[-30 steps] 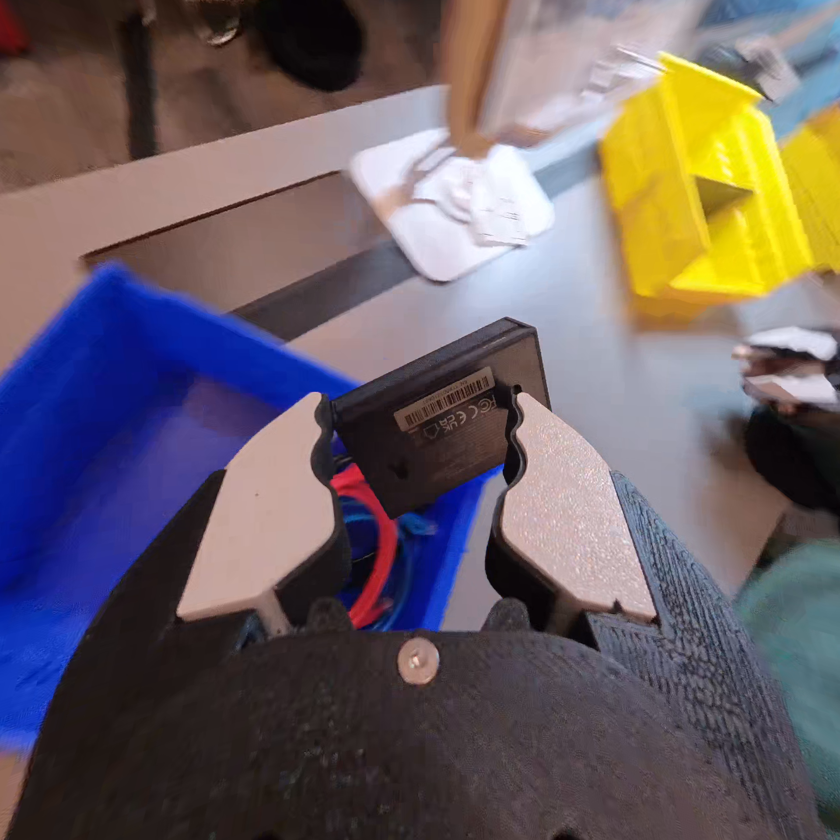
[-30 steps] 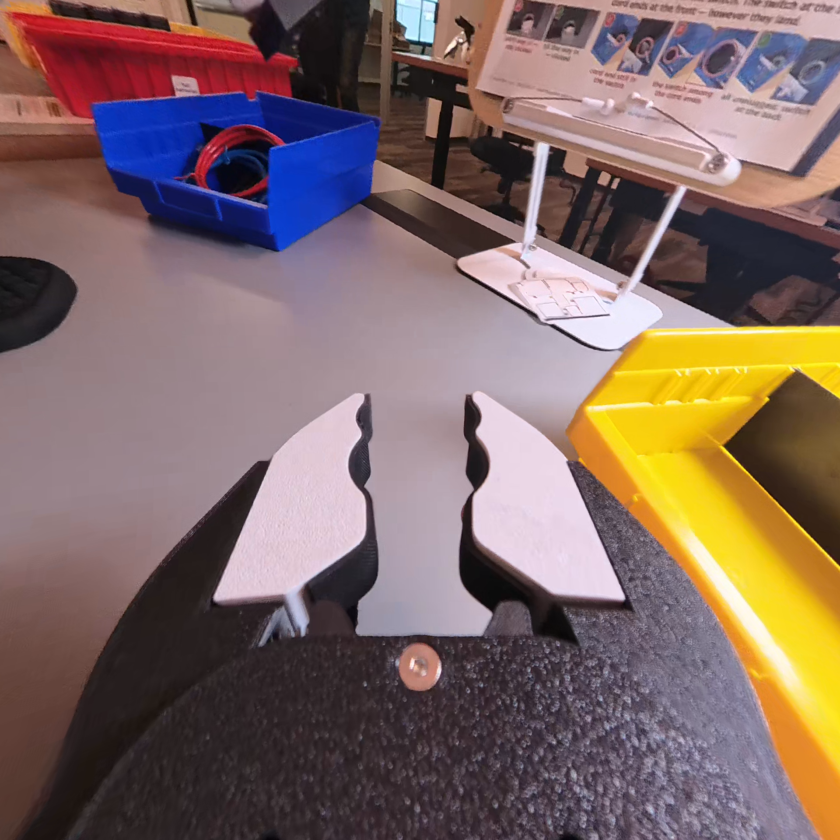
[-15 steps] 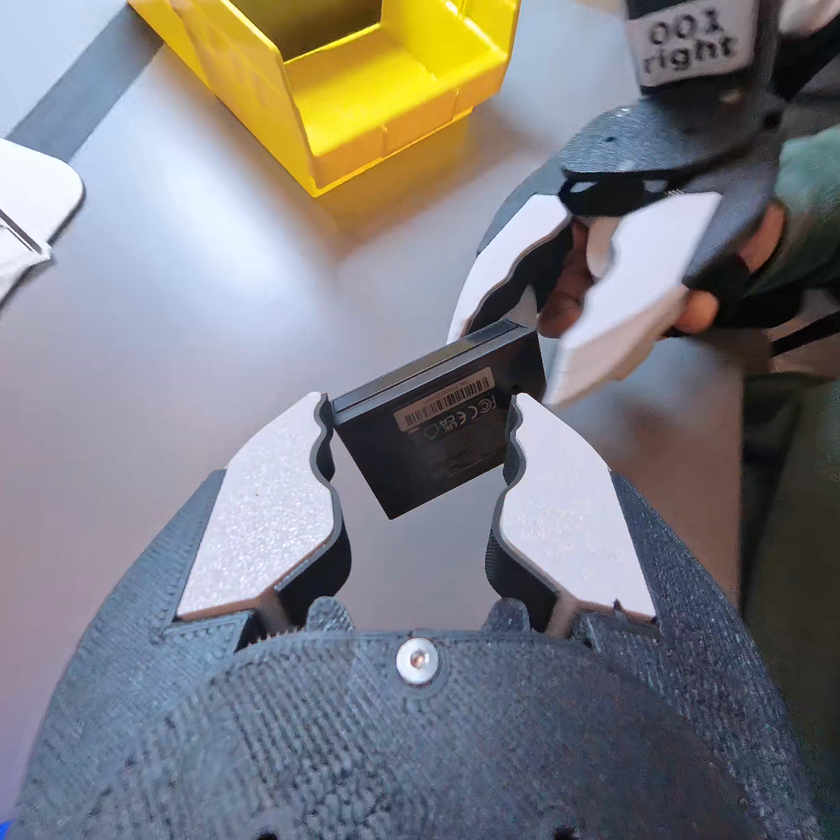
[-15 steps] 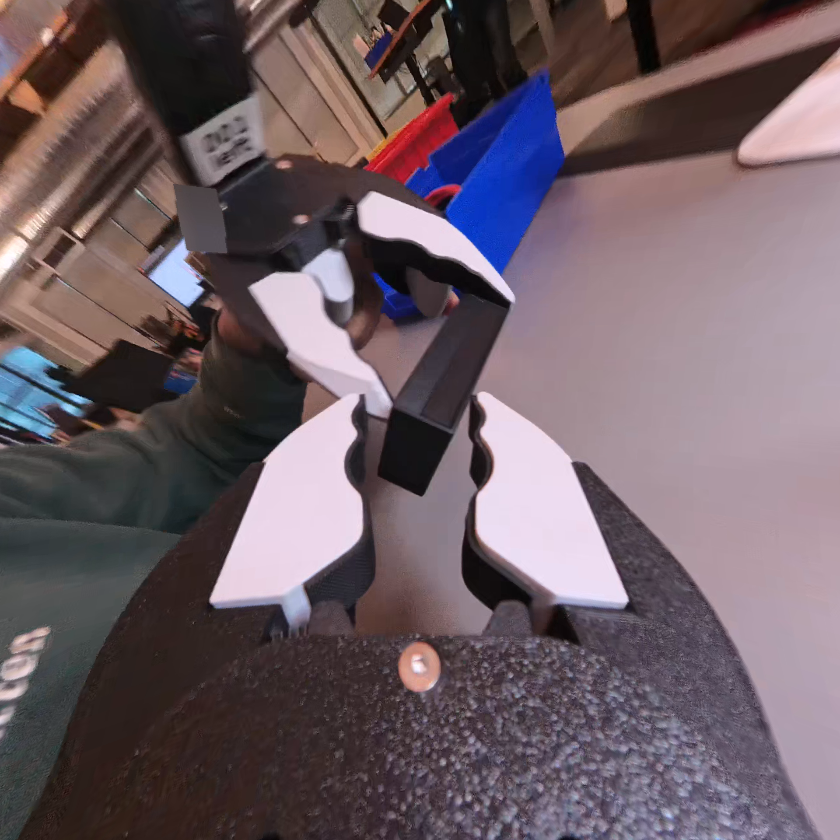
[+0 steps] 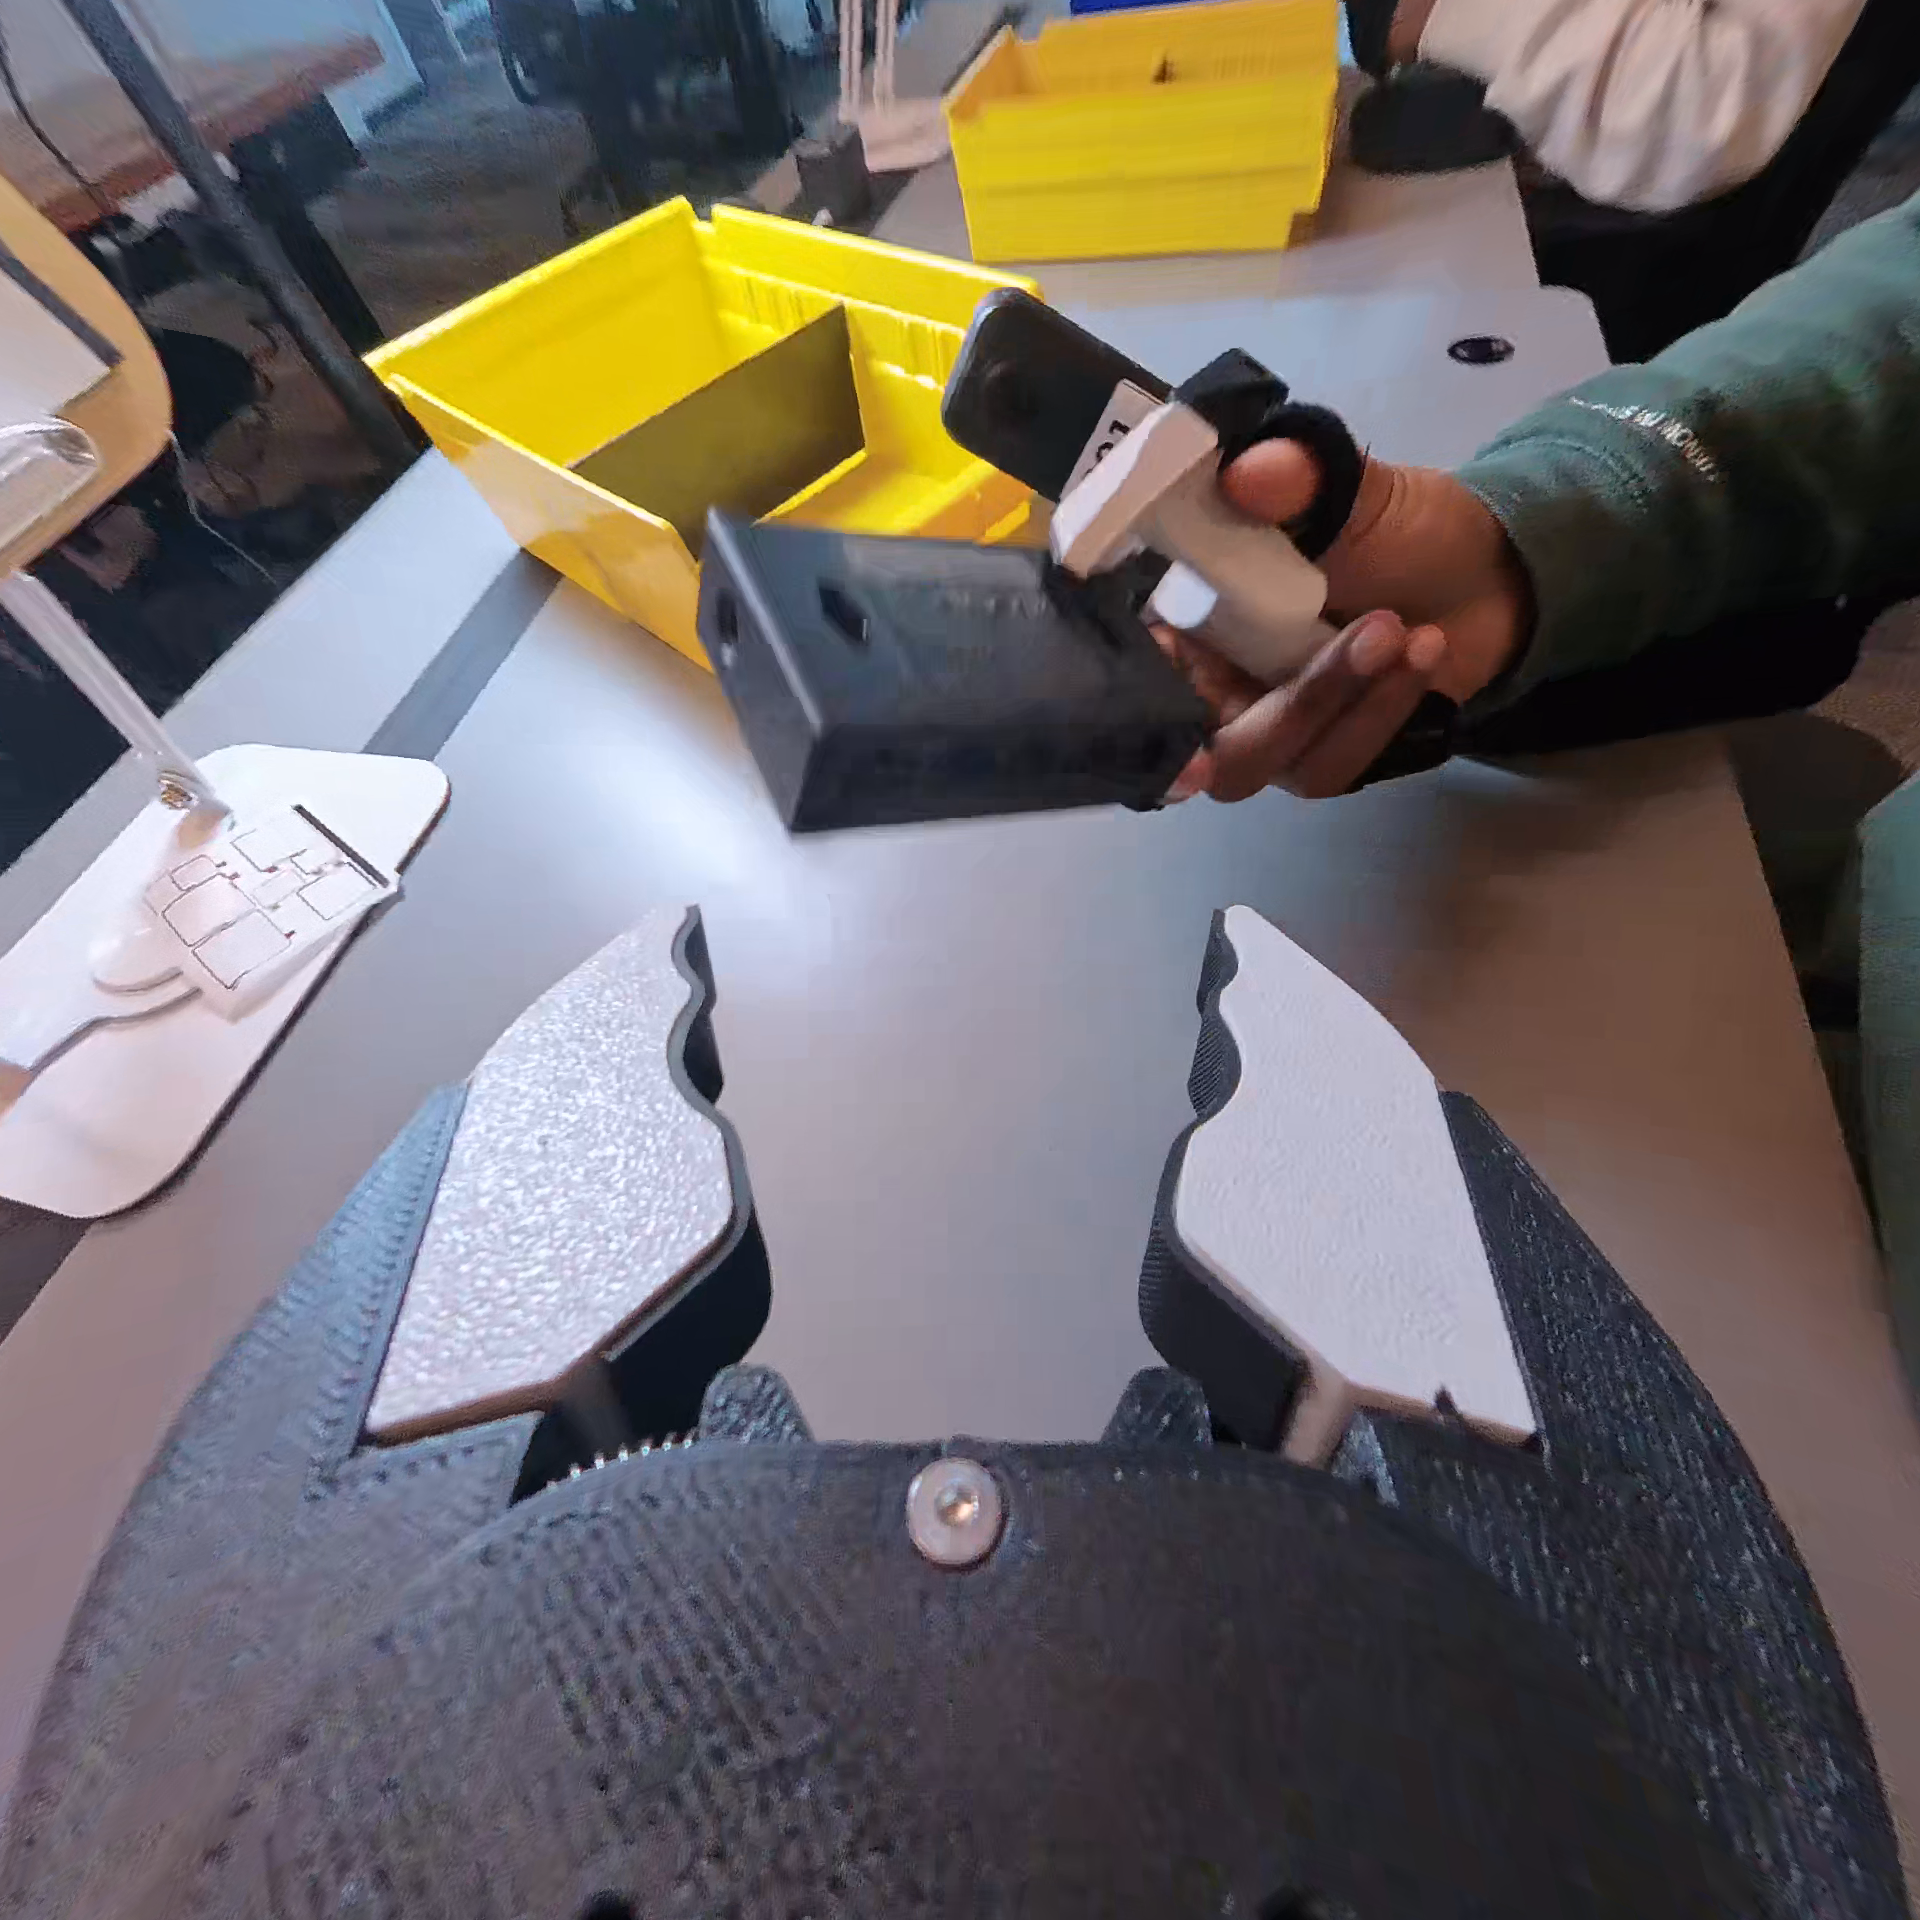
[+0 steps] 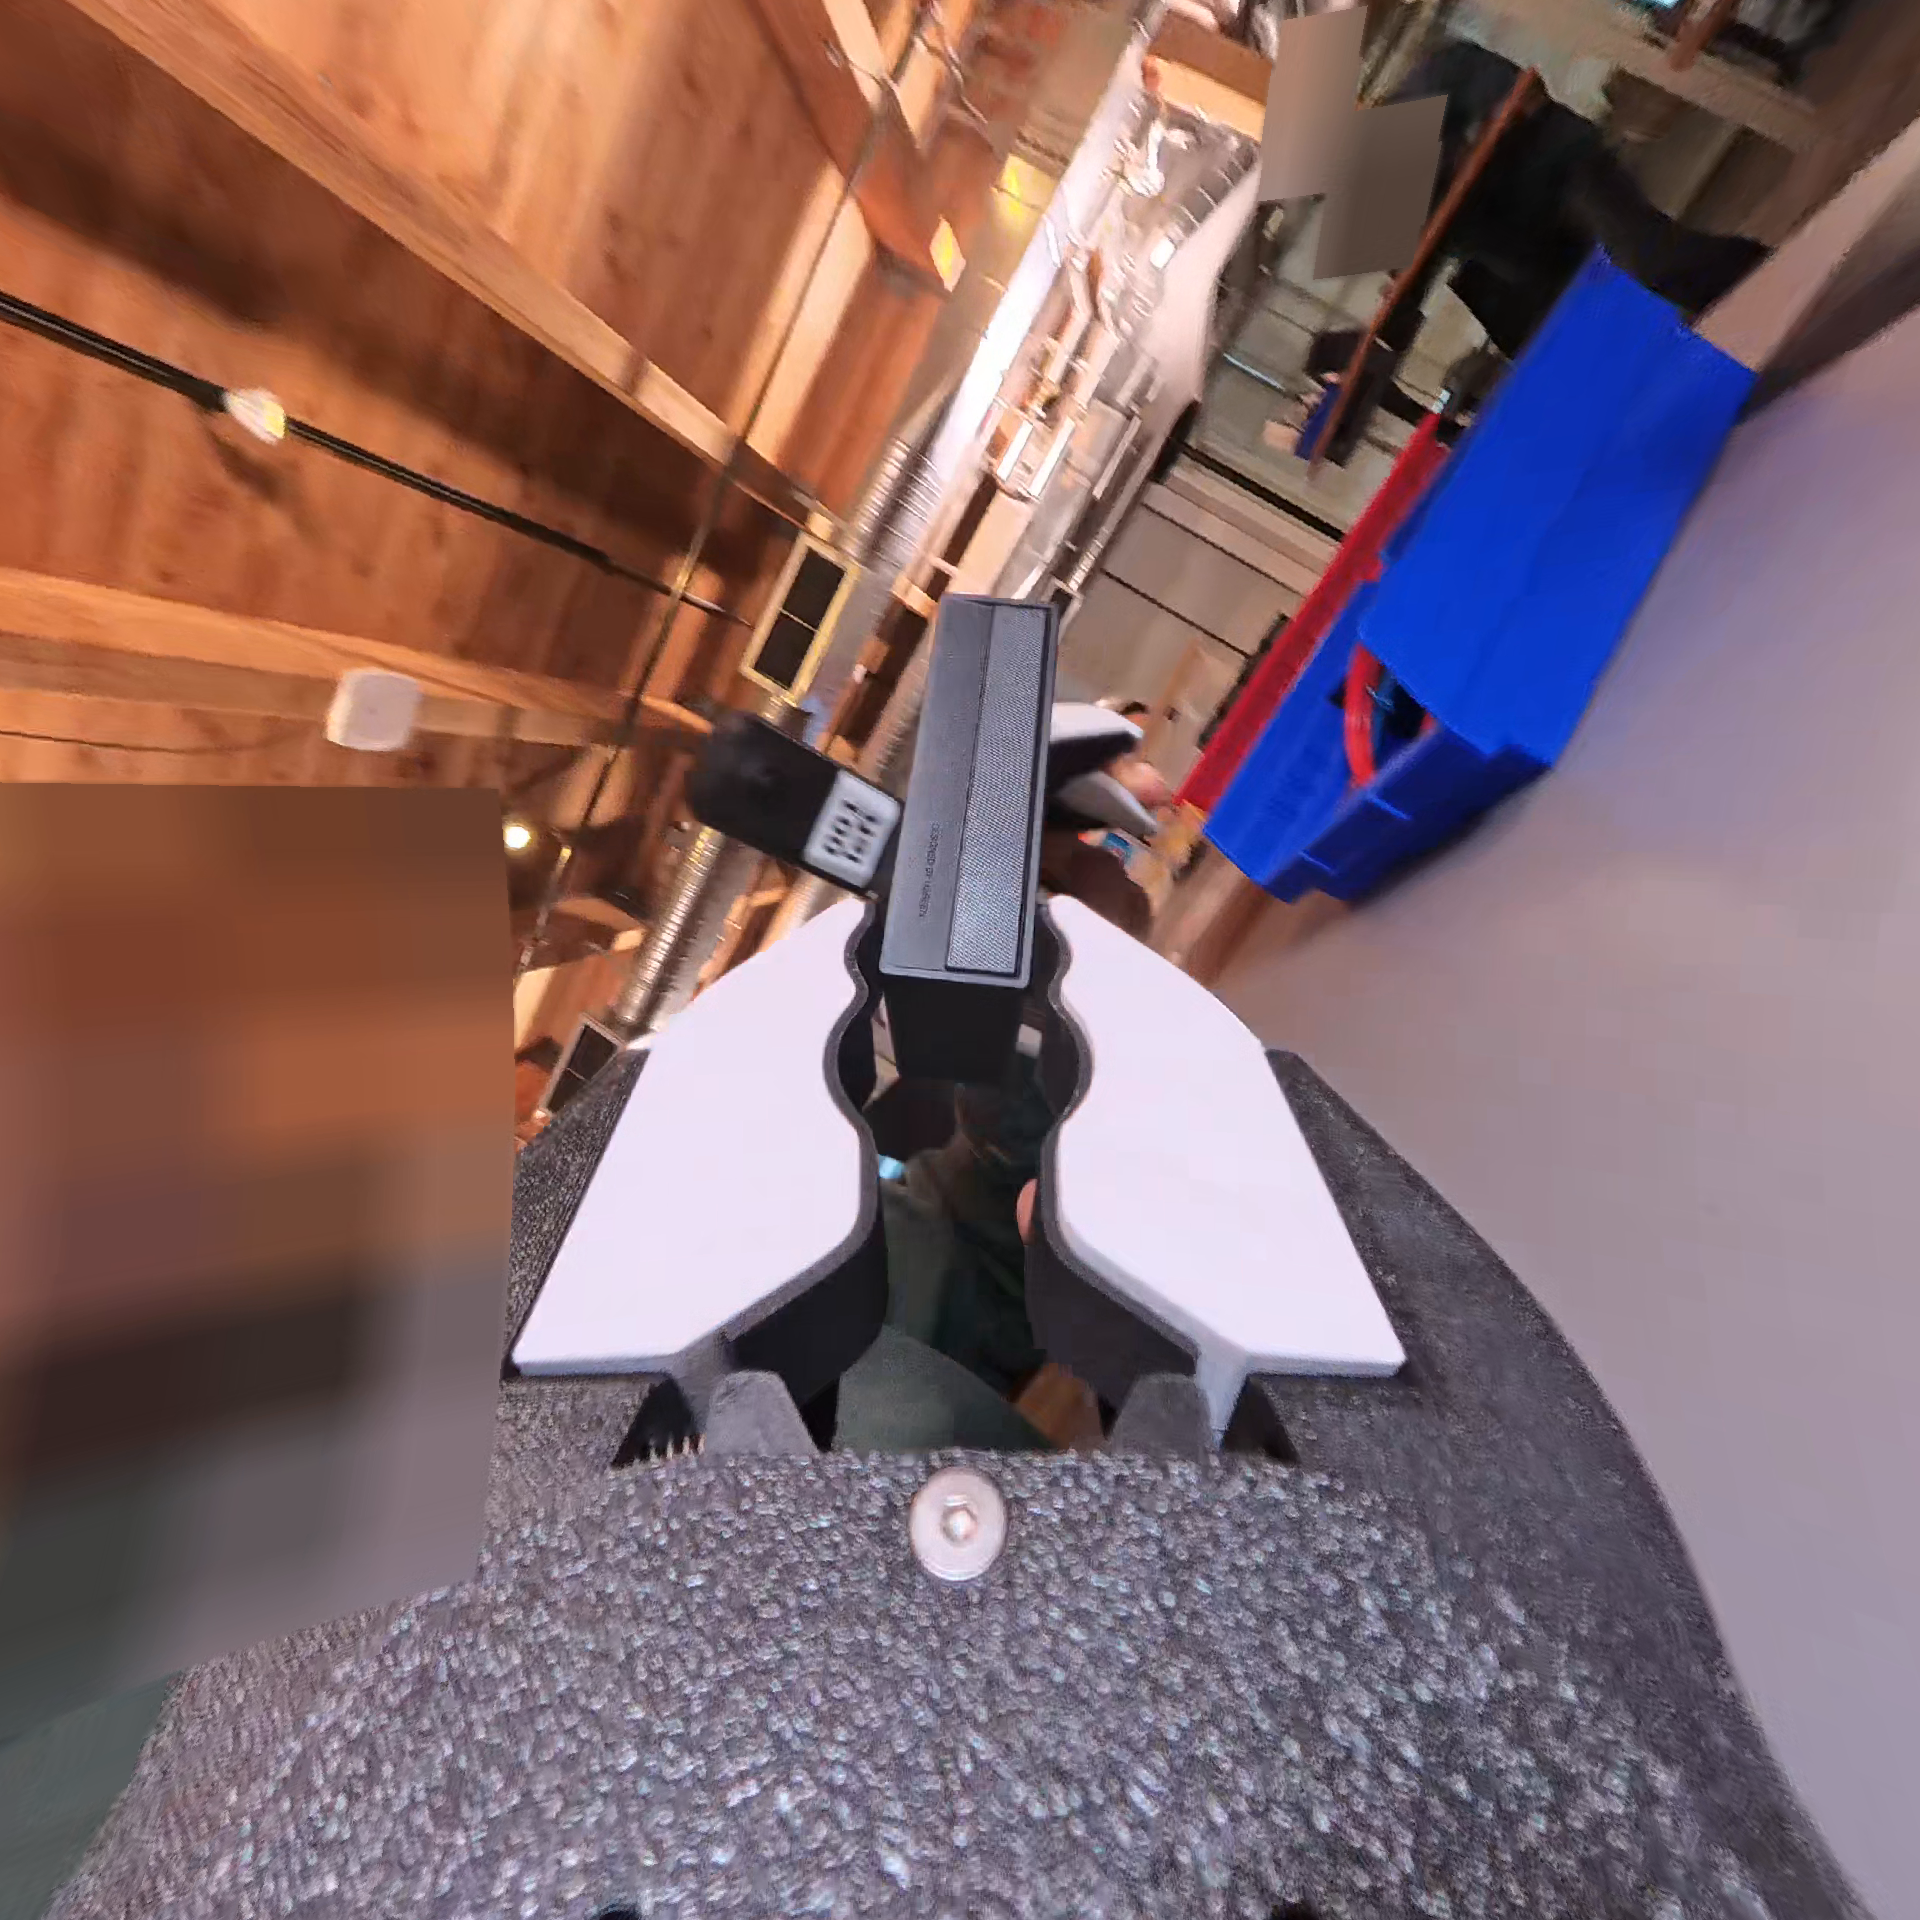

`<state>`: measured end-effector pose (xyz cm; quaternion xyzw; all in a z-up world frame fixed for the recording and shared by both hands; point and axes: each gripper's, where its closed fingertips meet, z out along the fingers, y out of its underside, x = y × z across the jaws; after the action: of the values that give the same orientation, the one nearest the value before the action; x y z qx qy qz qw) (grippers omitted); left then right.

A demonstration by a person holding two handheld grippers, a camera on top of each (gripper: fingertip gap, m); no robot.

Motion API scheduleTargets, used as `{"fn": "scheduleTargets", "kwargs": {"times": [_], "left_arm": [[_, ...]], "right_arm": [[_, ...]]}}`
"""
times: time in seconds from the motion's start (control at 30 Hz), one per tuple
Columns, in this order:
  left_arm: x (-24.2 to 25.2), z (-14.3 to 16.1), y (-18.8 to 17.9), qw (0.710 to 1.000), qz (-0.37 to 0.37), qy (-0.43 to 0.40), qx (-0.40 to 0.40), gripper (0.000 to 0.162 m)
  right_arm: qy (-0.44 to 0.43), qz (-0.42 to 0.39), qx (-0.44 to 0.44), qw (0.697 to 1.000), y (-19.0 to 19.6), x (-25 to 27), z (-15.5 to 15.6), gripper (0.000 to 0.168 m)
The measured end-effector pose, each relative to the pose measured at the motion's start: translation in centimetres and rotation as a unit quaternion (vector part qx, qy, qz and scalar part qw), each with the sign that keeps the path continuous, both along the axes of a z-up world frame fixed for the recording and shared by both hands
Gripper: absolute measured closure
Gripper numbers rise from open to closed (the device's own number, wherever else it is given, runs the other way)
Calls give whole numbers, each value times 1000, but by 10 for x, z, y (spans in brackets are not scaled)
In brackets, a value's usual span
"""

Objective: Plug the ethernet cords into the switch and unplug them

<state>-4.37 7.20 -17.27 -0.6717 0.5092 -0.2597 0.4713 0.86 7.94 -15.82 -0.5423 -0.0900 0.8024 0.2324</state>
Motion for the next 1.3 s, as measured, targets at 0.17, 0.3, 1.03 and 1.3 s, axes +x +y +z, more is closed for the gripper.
{"fn": "scheduleTargets", "kwargs": {"times": [0.17,0.3,1.03,1.3], "left_arm": [[11,6,6,990,67,-27,125,62],[29,11,5,969,111,-5,220,50],[7,-102,41,981,169,40,-89,64],[13,-139,34,971,170,100,-135,66]], "right_arm": [[64,-12,-18,998,1,4,15,141],[63,-28,-31,997,-1,-3,6,141],[-421,-53,259,868,21,6,-81,122],[-463,-30,284,839,13,-1,-101,121]]}}
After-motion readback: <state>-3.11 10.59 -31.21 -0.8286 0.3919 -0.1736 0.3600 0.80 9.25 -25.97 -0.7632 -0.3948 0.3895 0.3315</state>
